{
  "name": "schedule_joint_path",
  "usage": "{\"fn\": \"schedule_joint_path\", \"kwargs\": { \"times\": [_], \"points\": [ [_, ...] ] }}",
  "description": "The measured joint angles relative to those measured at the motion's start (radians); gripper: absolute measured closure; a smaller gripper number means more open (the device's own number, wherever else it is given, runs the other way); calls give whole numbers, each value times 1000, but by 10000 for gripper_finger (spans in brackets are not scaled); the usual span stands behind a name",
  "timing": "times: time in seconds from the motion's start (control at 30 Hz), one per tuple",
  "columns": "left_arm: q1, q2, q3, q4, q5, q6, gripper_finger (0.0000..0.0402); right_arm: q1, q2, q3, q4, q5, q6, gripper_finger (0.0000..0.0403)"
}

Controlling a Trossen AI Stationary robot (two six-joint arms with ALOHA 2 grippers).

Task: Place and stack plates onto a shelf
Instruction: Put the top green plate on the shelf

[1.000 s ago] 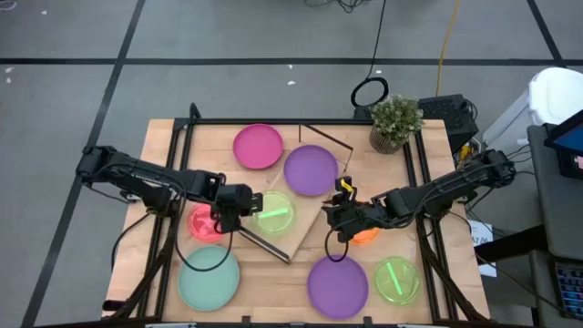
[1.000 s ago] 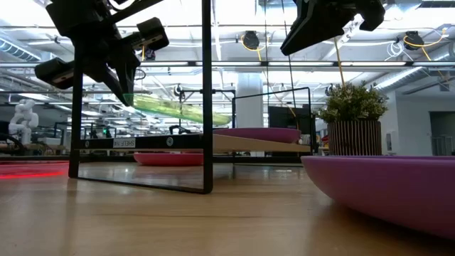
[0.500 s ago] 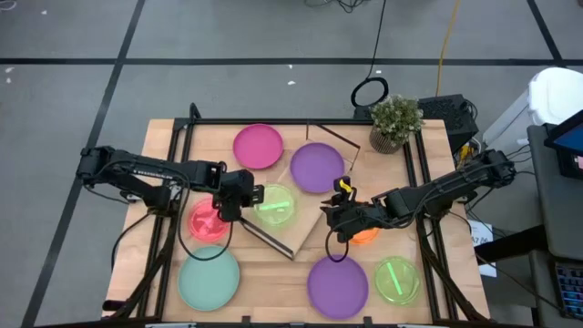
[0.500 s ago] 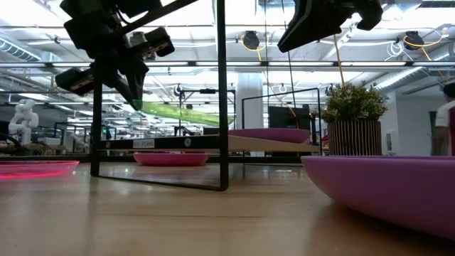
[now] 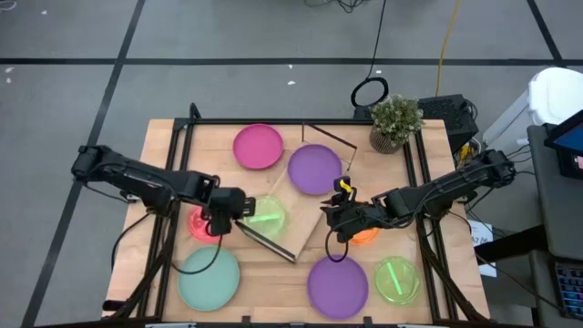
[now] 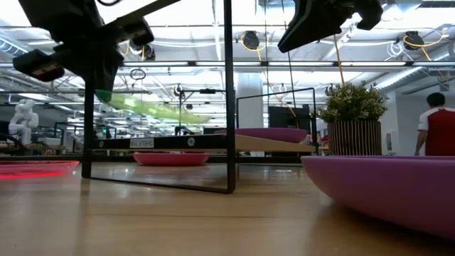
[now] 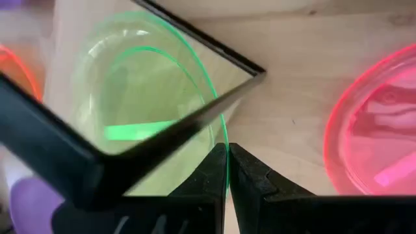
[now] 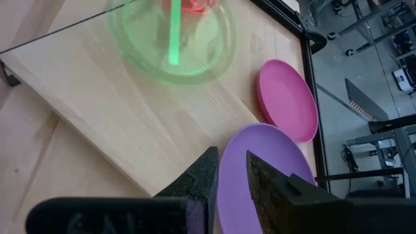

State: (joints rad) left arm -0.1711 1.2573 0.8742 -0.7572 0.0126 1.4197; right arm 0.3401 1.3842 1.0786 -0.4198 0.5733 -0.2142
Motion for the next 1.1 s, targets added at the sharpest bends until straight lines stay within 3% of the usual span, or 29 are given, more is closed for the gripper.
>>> {"fn": "schedule_joint_path", "kwargs": {
  "times": [0.27, 0.53, 0.7, 1.1],
  "points": [
    [-37, -125, 0, -9, -29, -19, 385, 0, 0, 0, -2, -1, 10, 339],
    [107, -146, 0, -36, -58, 92, 385, 0, 0, 0, -3, -1, 11, 339],
    [169, -120, 0, 7, 28, 157, 385, 0, 0, 0, -3, -1, 6, 339],
    [171, 62, 2, 106, 43, 143, 385, 1, 0, 0, -13, -2, -8, 339]
  ]
}}
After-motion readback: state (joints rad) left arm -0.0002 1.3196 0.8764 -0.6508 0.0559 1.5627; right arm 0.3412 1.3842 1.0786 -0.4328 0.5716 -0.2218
